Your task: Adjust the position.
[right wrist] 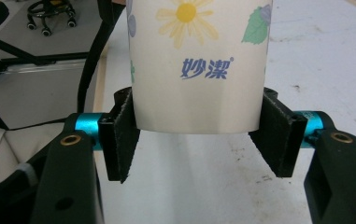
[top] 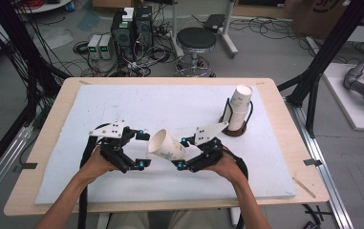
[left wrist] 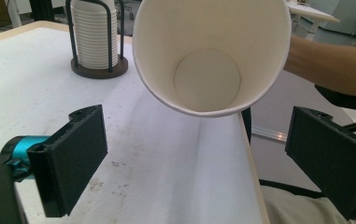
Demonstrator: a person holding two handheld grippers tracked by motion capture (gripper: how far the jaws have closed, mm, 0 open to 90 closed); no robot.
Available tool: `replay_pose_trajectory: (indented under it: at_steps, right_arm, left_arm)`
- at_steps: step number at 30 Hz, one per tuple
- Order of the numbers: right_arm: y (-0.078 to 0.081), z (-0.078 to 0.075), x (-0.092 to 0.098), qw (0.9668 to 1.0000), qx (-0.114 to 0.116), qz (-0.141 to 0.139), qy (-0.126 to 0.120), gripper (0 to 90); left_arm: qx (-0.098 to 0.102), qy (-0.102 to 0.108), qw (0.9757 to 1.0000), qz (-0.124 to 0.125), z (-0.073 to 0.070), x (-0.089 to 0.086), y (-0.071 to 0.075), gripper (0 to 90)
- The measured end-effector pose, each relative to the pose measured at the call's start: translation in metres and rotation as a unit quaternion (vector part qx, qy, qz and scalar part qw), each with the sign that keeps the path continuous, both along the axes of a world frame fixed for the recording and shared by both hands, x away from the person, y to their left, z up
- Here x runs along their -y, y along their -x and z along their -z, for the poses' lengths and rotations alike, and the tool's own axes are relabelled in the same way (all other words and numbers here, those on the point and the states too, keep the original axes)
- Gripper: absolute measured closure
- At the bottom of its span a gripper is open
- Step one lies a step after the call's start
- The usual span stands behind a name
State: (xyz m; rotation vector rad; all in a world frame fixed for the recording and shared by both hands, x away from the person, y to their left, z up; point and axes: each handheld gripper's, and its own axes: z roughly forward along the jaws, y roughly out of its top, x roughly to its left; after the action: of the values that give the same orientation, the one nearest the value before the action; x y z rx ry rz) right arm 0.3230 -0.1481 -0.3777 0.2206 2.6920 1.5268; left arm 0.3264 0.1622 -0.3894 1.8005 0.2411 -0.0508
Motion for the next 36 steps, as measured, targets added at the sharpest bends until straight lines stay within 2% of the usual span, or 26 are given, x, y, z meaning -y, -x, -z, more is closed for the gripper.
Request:
replay_pose_trajectory:
  at_steps: [12, 17, 18, 22, 36]
  right_arm:
    - [0.0, 0.003, 0.001, 0.9997, -0.004, 0.0, -0.023, 37.8]
    - [0.001, 0.007, 0.001, 0.9989, 0.002, -0.003, -0.047, 37.8]
    - [0.001, 0.007, 0.0, 0.9988, -0.003, -0.003, -0.048, 37.8]
    - [0.0, 0.009, 0.0, 0.9988, 0.0, -0.003, -0.048, 37.8]
    - [0.002, 0.012, -0.003, 0.9975, 0.0, -0.016, -0.07, 37.8]
  left_arm:
    - [0.0, 0.032, 0.9995, 0.007, 0.006, 0.01, 0.001, 5.7]
    - [0.002, 0.039, 0.9992, 0.012, 0.005, 0.016, 0.001, 5.7]
    - [0.003, 0.04, 0.9991, 0.013, 0.005, 0.017, 0.001, 5.7]
    - [0.009, 0.043, 0.9988, 0.019, 0.003, 0.02, 0.0, 8.0]
    - [0.003, 0.071, 0.997, 0.032, -0.002, 0.037, -0.004, 9.1]
